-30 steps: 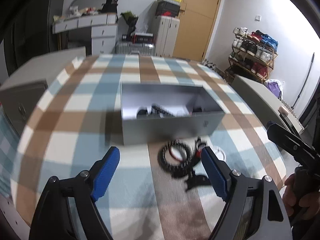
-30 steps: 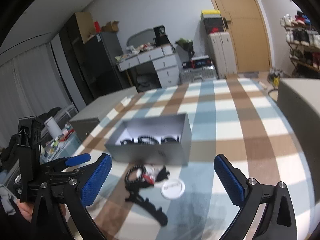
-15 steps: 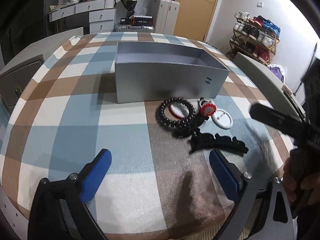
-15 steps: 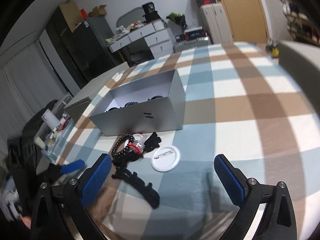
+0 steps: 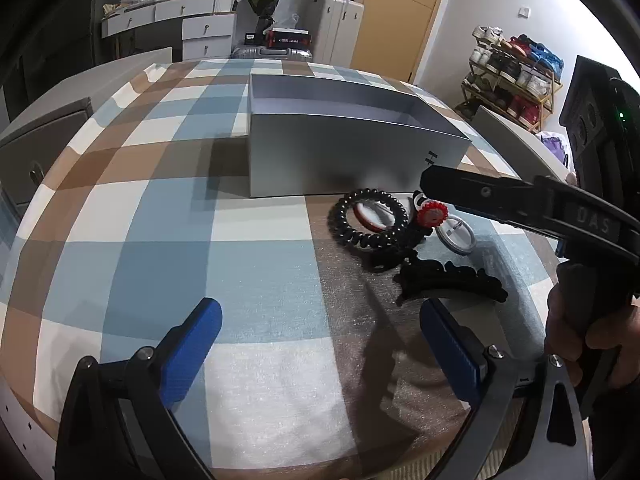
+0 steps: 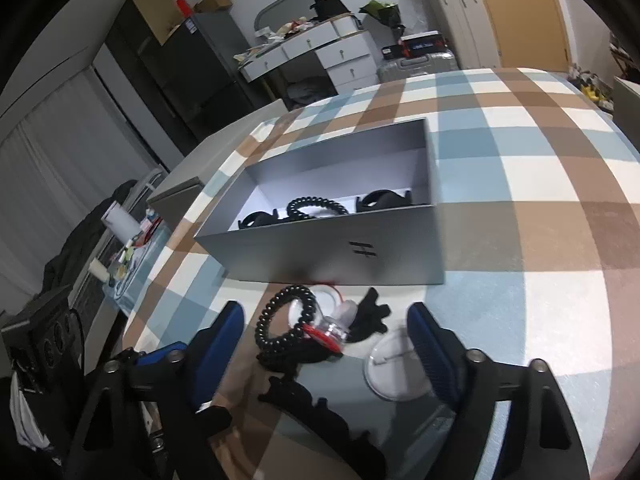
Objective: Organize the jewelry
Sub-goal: 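Withdraw the left tool from the box back over the table, then grasp the clear-and-red hair clip with the right tool and lift it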
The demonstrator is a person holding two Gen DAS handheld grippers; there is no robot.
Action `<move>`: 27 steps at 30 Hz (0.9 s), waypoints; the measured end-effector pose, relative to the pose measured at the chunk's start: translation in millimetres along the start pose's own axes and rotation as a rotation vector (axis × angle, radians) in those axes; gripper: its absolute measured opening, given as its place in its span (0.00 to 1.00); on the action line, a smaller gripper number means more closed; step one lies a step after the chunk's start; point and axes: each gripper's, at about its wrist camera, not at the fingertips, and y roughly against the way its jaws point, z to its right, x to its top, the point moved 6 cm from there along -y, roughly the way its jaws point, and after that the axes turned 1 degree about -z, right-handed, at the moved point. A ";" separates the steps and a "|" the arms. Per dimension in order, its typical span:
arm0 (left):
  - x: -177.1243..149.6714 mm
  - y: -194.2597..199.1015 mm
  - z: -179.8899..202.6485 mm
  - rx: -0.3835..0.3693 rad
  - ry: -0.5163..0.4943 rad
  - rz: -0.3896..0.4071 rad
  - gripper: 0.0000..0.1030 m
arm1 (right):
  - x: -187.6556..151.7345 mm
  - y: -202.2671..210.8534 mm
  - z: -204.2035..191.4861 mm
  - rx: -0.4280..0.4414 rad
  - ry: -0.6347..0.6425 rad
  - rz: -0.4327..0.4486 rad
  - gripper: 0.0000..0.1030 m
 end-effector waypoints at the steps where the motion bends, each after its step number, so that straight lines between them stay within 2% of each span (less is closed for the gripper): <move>1: -0.1 0.3 0.0 -0.006 0.001 -0.004 0.94 | 0.0 -1.1 -0.8 -0.013 0.008 0.000 0.72; 9: 1.2 4.5 -0.2 -0.026 0.017 -0.003 0.94 | -4.9 -10.1 -3.1 -0.094 0.051 -0.028 0.48; 11: 0.8 4.7 -0.2 -0.026 0.016 -0.005 0.94 | -5.7 -9.8 -2.5 -0.139 0.071 -0.029 0.34; 16: -0.3 6.6 -0.4 -0.019 0.017 -0.008 0.94 | -7.1 -5.2 -3.1 -0.133 0.072 -0.023 0.20; 20: 0.1 8.8 0.3 -0.006 0.011 -0.008 0.94 | -10.5 0.2 -2.2 -0.137 0.072 -0.008 0.18; 27: 8.1 14.2 2.2 0.007 0.001 0.007 0.94 | -9.4 21.7 3.7 -0.063 0.022 0.064 0.18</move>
